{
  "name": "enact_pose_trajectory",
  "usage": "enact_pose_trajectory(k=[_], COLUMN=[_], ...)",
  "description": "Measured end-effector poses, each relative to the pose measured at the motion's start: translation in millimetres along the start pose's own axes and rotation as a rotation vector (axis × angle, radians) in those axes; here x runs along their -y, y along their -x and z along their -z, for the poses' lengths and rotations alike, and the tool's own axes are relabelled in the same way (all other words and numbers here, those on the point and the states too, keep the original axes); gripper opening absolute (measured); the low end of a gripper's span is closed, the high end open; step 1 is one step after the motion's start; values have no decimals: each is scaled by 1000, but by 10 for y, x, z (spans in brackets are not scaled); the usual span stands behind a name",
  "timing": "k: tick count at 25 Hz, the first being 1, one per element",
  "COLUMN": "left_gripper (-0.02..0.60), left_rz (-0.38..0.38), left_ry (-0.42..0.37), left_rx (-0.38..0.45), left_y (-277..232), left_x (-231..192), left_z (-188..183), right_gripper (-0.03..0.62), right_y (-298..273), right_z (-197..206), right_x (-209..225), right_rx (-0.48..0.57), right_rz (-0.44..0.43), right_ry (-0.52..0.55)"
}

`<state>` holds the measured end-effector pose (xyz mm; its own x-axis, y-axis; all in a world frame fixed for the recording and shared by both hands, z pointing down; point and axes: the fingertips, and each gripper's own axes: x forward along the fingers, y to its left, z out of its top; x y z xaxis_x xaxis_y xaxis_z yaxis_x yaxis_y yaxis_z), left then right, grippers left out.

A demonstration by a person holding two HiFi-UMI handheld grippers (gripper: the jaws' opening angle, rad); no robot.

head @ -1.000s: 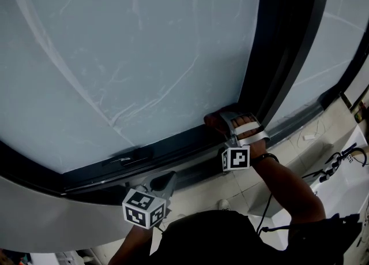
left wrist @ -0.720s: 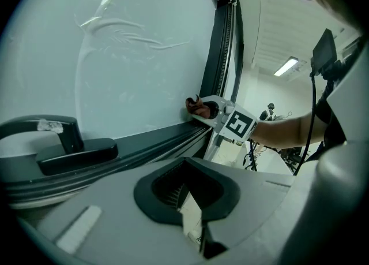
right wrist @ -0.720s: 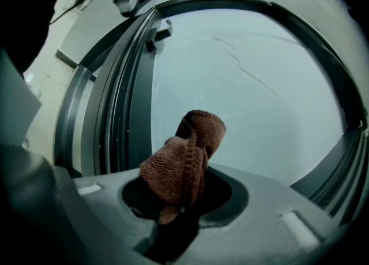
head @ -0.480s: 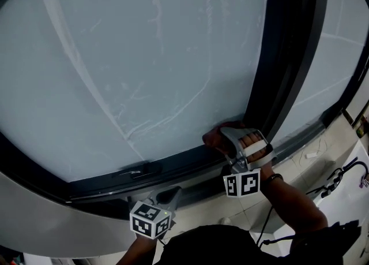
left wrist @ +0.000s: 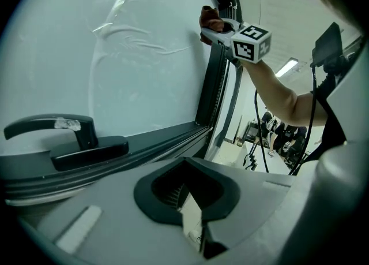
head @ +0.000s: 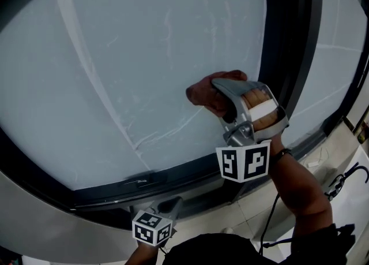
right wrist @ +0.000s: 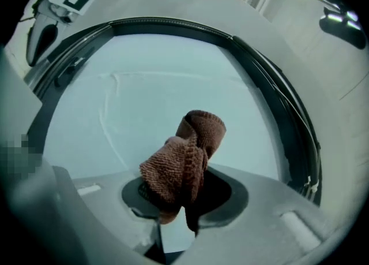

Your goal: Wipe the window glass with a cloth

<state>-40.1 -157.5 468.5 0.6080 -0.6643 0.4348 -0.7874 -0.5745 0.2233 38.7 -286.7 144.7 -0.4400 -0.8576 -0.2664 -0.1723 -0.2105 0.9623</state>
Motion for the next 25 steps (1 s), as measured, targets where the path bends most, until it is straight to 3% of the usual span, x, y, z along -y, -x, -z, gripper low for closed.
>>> enact_pose_trajectory(k=[11,25], left_gripper=[17,17], left_rz=[-33,-44], left_ry=[26,31], left_rx=[23,29], left_y=[105,93], left_x=[-94,-129], left_z=[14,-4], right_gripper=[101,101], right_y=[-443,-456], right_z=[-61,-101], right_x=[658,531], right_rx=[-40,-60], right_rz=[71,97], right_ry=[47,62])
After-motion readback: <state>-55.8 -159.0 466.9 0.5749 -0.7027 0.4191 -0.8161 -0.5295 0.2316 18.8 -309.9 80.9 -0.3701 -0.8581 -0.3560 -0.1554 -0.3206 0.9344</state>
